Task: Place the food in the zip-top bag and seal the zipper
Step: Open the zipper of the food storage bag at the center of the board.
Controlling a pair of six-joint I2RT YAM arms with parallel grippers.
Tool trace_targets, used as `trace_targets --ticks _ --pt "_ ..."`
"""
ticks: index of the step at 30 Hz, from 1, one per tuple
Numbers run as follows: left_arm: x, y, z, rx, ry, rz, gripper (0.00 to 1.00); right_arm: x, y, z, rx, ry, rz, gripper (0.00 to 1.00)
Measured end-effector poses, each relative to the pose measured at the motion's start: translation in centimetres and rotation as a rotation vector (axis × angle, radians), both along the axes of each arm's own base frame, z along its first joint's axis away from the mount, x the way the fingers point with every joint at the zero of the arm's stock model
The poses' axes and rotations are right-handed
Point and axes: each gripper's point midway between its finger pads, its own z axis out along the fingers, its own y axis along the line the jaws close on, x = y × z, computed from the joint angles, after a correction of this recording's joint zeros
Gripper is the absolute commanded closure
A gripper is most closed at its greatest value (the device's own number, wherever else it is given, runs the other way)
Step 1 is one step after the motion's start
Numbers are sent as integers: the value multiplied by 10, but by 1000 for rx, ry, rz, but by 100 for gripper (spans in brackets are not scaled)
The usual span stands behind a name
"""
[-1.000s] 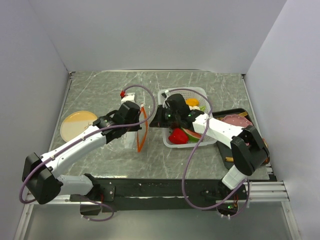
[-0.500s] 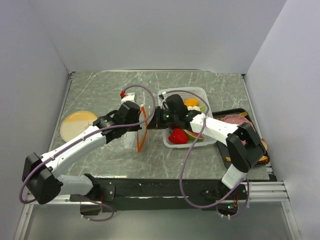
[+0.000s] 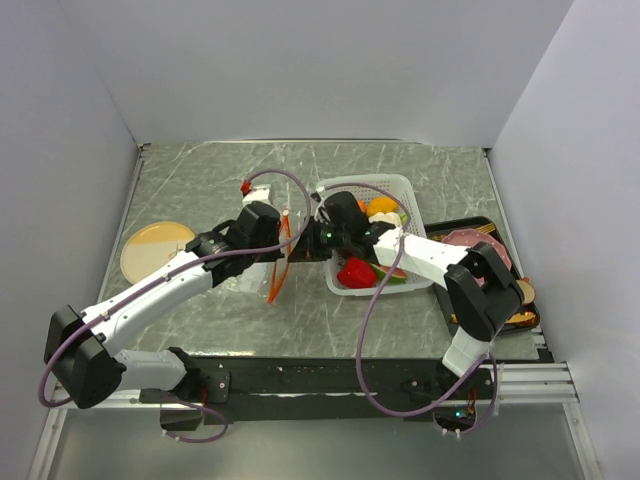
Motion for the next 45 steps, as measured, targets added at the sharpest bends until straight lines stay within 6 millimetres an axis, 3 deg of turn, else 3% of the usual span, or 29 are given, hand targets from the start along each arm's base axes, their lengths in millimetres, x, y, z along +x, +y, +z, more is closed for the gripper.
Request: trace_targets --ticks 6,10,19,23,26,32,41,45 --pt "0 0 0 -1 -2 1 99 -3 5 2 16 13 -2 43" --pt "1 1 2 -2 -8 5 99 -2 5 2 42 21 -14 43" --pt "-1 3 14 -25 -38 9 99 -8 -4 0 216 100 -44 54" --pt "-1 4 14 -25 -38 10 99 -9 -1 11 269 85 -31 86" --pt "-1 3 14 -26 -38 10 99 -9 0 20 293 65 -20 100" --pt "-1 3 15 -28 -38 7 99 -5 -2 17 242 48 -26 100" --pt "1 1 17 -40 -49 6 99 34 -14 17 -60 -39 -185 100" --pt "2 0 17 -41 -49 4 99 36 -21 0 -197 -40 -229 100"
